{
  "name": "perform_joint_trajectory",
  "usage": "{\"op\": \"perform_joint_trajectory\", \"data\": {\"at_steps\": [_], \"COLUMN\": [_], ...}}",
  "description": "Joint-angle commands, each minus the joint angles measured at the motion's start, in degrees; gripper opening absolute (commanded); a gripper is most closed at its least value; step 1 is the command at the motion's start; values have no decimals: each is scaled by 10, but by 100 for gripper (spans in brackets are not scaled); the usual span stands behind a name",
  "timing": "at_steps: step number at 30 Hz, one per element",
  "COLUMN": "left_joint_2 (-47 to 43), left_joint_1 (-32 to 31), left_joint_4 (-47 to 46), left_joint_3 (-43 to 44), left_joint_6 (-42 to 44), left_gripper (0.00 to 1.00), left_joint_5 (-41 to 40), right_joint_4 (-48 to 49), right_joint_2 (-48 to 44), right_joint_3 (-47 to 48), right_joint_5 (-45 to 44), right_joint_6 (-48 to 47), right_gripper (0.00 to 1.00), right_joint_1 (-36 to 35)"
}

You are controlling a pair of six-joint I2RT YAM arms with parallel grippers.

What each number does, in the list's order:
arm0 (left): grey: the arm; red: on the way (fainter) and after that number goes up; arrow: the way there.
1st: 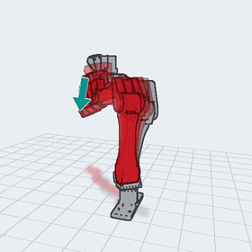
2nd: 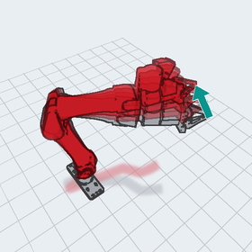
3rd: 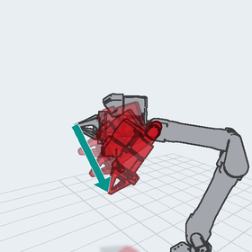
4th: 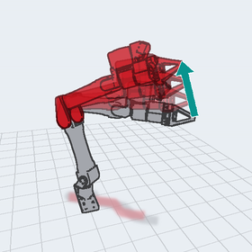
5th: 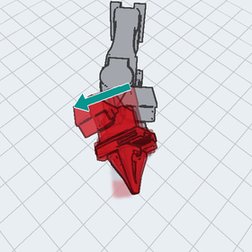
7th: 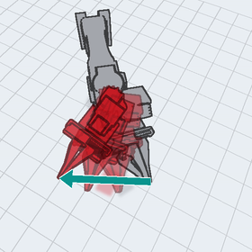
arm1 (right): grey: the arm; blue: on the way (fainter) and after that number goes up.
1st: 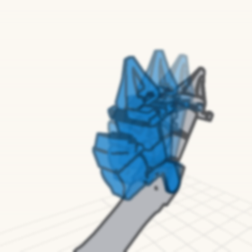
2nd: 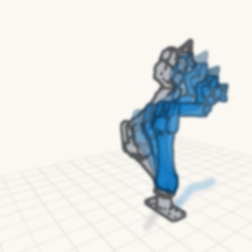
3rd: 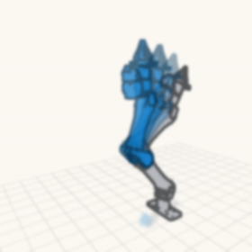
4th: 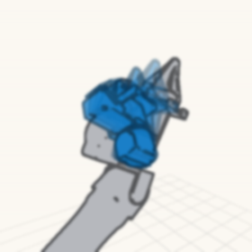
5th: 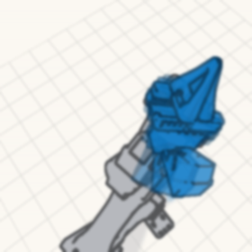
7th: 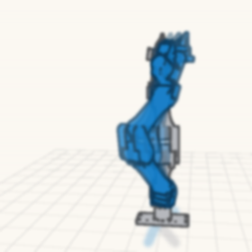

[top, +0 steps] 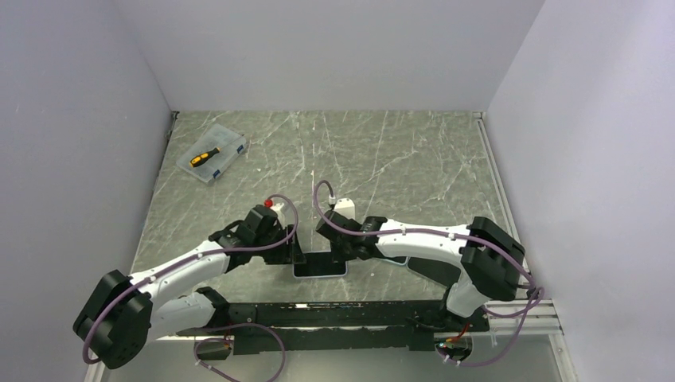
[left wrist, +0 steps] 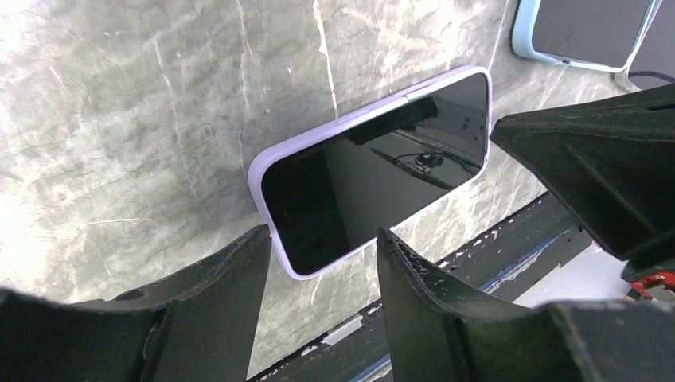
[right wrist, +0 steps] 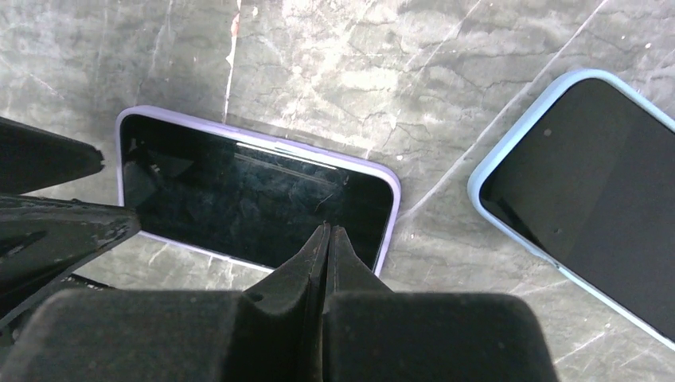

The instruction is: Put the phone into the phone case

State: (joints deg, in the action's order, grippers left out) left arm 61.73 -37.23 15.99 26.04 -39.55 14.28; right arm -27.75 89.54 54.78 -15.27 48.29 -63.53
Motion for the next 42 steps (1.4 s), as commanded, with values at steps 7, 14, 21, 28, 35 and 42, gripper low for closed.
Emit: {"op": "perform_joint_trajectory", "data": {"at_steps": [7, 14, 21, 28, 35, 42], "left_joint_2": [-10, 44, 102, 135, 130, 107], "left_joint_1": [-2, -2, -2, -2, -2, -2], "left_joint_4": [13, -40, -82, -101, -116, -109], "left_joint_3": [44, 44, 44, 21, -29, -57], "left_joint_6": [22, 13, 11, 13, 5, -1], "left_gripper": [57, 54, 46, 24, 13, 9], "left_joint_5": [1, 37, 42, 30, 2, -23], "right_joint_4": [1, 22, 41, 58, 79, 92], "right_joint_2": [23, 34, 39, 46, 61, 92], "right_joint_3": [3, -16, -42, -63, -62, -33], "right_joint_5": [-20, -9, 5, 30, 62, 89], "right_joint_6": [-25, -29, -31, -36, -41, -44], "right_gripper": [0, 0, 0, 0, 0, 0], "right_joint_1": [6, 14, 22, 22, 19, 7]}}
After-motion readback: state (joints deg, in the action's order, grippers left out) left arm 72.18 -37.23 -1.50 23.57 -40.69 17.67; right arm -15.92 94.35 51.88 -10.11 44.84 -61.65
